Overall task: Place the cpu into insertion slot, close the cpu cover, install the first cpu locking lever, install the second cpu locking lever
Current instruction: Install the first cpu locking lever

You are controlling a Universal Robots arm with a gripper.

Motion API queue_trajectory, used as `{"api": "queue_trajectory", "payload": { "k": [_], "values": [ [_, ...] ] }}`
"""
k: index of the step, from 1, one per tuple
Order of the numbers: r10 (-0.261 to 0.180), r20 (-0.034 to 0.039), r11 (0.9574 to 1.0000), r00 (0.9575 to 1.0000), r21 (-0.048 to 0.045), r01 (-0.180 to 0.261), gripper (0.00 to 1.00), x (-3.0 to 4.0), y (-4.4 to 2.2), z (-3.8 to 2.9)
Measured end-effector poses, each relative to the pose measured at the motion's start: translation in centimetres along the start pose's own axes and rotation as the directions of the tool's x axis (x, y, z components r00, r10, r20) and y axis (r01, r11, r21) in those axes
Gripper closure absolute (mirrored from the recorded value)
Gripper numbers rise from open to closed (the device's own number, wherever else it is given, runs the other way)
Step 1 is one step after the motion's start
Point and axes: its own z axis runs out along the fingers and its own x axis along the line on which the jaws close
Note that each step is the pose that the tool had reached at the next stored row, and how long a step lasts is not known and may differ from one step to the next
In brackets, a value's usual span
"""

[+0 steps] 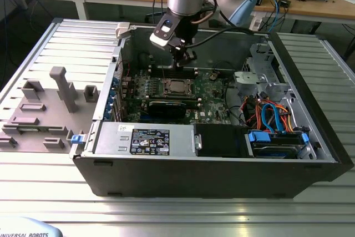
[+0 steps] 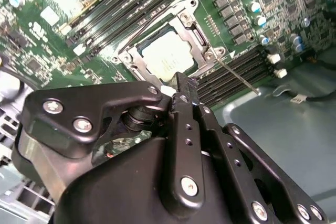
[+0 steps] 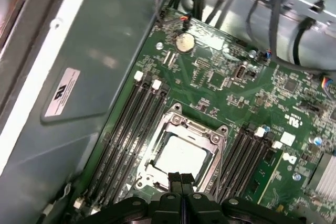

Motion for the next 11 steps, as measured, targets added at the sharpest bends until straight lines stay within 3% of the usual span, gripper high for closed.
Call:
{"api": "queue_trajectory", "payload": {
  "k": [3,4,5,11],
  "values": [
    [-0.062,-0.0004,0.9981,0.9981,0.0014,0.062,0.89,0.00,0.00,0.00],
    [-0.110,-0.0008,0.9939,0.9939,0.0025,0.110,0.89,0.00,0.00,0.00],
    [-0.128,-0.0009,0.9917,0.9917,0.0028,0.128,0.89,0.00,0.00,0.00],
    [-0.131,-0.0009,0.9914,0.9914,0.0030,0.131,0.89,0.00,0.00,0.00]
  ]
}}
